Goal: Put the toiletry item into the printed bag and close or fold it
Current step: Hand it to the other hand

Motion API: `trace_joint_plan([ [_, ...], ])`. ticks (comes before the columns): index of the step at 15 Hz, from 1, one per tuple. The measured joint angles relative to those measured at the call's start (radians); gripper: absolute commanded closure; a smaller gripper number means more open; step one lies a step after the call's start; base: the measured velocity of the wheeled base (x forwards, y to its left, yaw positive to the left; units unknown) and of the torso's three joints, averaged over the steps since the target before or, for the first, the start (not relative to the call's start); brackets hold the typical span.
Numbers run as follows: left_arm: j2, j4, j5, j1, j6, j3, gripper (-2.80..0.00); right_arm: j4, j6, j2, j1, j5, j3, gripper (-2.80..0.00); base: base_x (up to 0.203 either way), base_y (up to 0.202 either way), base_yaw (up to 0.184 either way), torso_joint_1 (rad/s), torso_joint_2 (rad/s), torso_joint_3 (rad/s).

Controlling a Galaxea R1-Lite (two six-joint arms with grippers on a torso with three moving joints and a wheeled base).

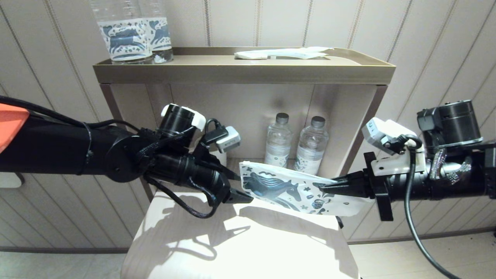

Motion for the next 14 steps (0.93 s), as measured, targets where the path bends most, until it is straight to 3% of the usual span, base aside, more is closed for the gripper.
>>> trace_joint_plan([
  [3, -0.05, -0.226, -0.076, 0.032, -0.125, 0.119, -2.8, 0.0, 0.04, -0.001, -0.015, 0.035, -0.014, 0.0, 0.0, 0.0, 0.0, 0.0, 0.0, 0.0],
  [7, -0.066, -0.443, -0.191, 0.045, -0.258, 0.166, -2.8, 0.001, 0.081, -0.022, -0.027, 0.082, -0.023, 0.0, 0.0, 0.0, 0.0, 0.0, 0.0, 0.0],
  [14, -0.045, -0.619, -0.273, 0.043, -0.265, 0.229, -2.8, 0.004, 0.125, -0.045, -0.017, 0.186, -0.021, 0.0, 0.0, 0.0, 0.0, 0.0, 0.0, 0.0],
])
